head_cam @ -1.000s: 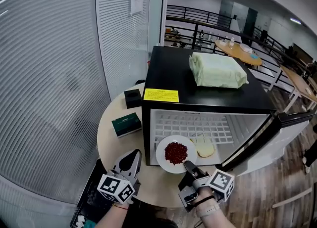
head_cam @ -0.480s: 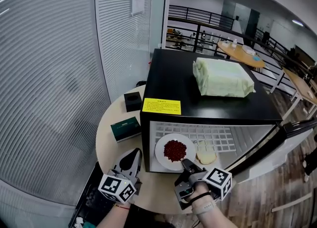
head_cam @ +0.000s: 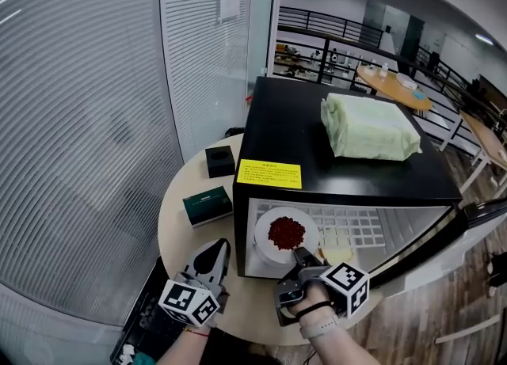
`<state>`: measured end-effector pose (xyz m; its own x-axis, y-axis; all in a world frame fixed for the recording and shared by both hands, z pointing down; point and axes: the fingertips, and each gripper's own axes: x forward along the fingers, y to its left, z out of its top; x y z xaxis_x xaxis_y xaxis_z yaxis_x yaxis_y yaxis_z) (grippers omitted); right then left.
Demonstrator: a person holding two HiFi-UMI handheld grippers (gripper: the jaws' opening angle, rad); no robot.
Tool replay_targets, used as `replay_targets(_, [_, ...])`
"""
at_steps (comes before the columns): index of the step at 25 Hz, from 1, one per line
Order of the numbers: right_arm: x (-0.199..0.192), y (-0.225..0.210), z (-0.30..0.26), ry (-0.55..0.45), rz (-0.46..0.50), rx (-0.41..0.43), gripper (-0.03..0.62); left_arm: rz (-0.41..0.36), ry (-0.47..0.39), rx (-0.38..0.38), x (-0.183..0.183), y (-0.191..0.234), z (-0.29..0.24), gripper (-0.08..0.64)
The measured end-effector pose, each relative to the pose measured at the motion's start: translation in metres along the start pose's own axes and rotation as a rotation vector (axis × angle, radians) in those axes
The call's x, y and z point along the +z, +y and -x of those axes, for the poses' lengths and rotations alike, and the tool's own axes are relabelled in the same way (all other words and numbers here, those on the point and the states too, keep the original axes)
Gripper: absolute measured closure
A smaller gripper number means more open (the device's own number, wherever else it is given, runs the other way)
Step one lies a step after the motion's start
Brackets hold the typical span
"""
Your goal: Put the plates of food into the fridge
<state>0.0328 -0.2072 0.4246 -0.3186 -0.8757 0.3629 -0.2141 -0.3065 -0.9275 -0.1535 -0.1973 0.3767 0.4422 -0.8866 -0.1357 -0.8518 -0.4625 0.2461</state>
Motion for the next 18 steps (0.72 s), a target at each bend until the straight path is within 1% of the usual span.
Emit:
replay_targets(5, [-0.001, 0.002, -0.011, 0.010, -0.079, 0.016, 0.575, 0.006, 0.012, -0.020, -0.005, -0.006, 0.002, 0.554])
replay_targets(8, [-0.001, 0.002, -0.012, 0.028, -0.099, 0.052, 0.574, 0.010, 0.024, -0.030, -0.009, -0.009, 0.004, 0.554])
replay_targets(11, [-0.002, 0.006, -0.008, 0.026, -0.074, 0.112, 0.569, 0.012, 0.031, -0.042, -0.015, -0.013, 0.007, 0.554])
replay_targets(12, [-0.003, 0.008, -0.007, 0.027, -0.060, 0.139, 0.550, 0.012, 0.033, -0.044, -0.016, -0.014, 0.008, 0.554])
replay_targets(14, [-0.006, 0.013, -0.003, 0.033, -0.034, 0.194, 0.486, 0.011, 0.038, -0.046, -0.017, -0.016, 0.011, 0.554])
replay_targets(18, [-0.006, 0.011, 0.009, 0.032, 0.014, 0.243, 0.459, 0.013, 0.051, -0.050, -0.020, -0.022, 0.017, 0.554])
